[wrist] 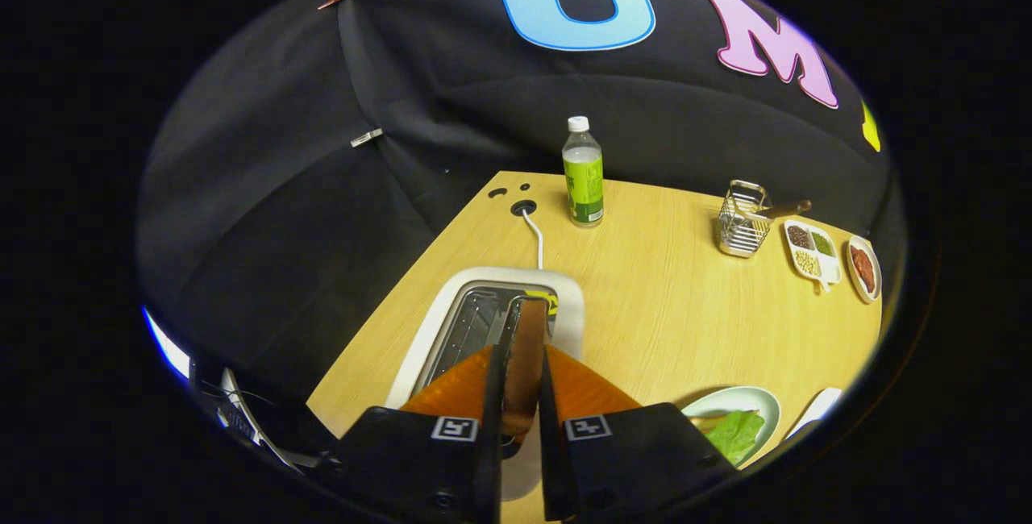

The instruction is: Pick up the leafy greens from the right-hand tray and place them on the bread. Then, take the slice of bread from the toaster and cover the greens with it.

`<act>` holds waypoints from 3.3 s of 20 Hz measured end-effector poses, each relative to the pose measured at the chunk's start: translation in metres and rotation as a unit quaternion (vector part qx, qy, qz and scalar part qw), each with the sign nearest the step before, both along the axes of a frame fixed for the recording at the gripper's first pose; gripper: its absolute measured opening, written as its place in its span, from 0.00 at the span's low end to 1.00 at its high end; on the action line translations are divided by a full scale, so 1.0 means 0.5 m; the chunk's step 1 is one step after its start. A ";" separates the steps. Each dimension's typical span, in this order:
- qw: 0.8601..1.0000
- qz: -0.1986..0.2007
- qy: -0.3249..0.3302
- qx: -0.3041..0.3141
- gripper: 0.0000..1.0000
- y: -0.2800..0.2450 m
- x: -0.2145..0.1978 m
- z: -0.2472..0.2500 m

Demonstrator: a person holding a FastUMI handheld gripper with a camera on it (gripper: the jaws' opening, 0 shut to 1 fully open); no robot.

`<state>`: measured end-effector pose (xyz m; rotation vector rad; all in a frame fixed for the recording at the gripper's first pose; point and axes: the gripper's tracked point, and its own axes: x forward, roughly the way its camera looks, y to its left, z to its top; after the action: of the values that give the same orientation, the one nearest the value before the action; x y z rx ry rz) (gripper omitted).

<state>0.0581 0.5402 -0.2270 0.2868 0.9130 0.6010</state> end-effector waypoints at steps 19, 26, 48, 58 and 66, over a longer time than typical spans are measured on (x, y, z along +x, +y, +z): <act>0.985 -0.104 -0.099 0.090 0.11 -0.288 0.038 0.232; 0.980 -0.187 -0.033 0.064 0.11 -0.471 -0.020 0.073; 0.960 -0.221 0.149 0.080 0.16 -0.518 -0.119 -0.336; 0.976 -0.184 0.111 0.008 0.63 -0.556 -0.123 -0.359; 0.981 -0.181 0.063 -0.020 0.99 -0.588 -0.127 -0.312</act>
<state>-0.0053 0.2463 -0.3827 0.4476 0.9647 0.2307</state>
